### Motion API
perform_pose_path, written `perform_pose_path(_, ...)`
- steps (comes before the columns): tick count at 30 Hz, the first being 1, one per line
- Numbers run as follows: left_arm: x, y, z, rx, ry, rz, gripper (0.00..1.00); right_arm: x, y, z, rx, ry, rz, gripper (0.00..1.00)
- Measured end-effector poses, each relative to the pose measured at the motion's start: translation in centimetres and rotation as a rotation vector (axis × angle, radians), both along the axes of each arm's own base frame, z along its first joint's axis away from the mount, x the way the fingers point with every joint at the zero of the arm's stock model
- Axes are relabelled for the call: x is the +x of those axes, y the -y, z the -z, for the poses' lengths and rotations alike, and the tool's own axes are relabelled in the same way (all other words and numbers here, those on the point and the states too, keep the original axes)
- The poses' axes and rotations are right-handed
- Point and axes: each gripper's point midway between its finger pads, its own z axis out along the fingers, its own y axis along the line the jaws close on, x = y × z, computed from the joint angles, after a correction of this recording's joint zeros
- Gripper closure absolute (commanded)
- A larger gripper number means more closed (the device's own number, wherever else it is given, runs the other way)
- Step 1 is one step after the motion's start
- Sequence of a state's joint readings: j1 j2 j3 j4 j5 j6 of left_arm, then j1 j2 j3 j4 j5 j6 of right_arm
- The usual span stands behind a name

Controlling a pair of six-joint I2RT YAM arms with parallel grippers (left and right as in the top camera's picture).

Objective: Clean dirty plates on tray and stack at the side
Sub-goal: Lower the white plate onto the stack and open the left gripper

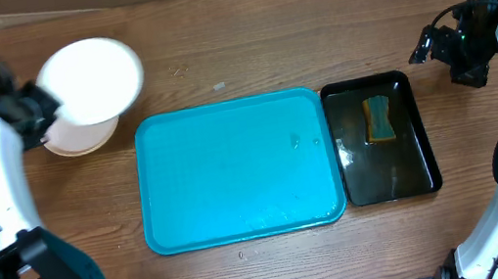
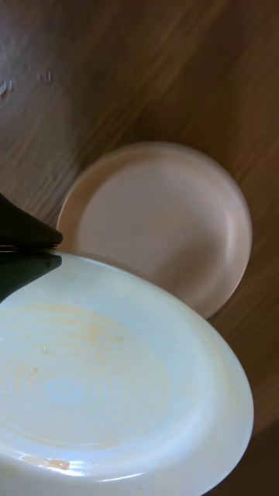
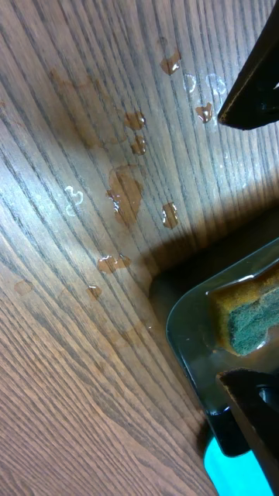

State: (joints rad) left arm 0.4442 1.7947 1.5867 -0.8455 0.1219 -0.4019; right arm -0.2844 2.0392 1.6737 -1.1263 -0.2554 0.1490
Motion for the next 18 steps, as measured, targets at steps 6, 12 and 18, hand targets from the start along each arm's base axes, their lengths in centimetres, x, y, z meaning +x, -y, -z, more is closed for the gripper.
perform_pose_path(6,-2.8,-6.3,3.3,0.032,-0.097,-0.17,0.96,0.0,0.0,0.0,0.0,0.001,0.0,0.0)
perform_pose_path(12,-2.6,-7.9,8.5,0.005,-0.174,-0.192,0.96,0.0,0.0,0.0,0.0,0.001,0.0,0.0)
perform_pose_path(18,-0.8,-7.7,9.3,-0.008,-0.12,-0.12,0.8,0.0,0.0,0.0,0.0,0.0,0.0,0.0)
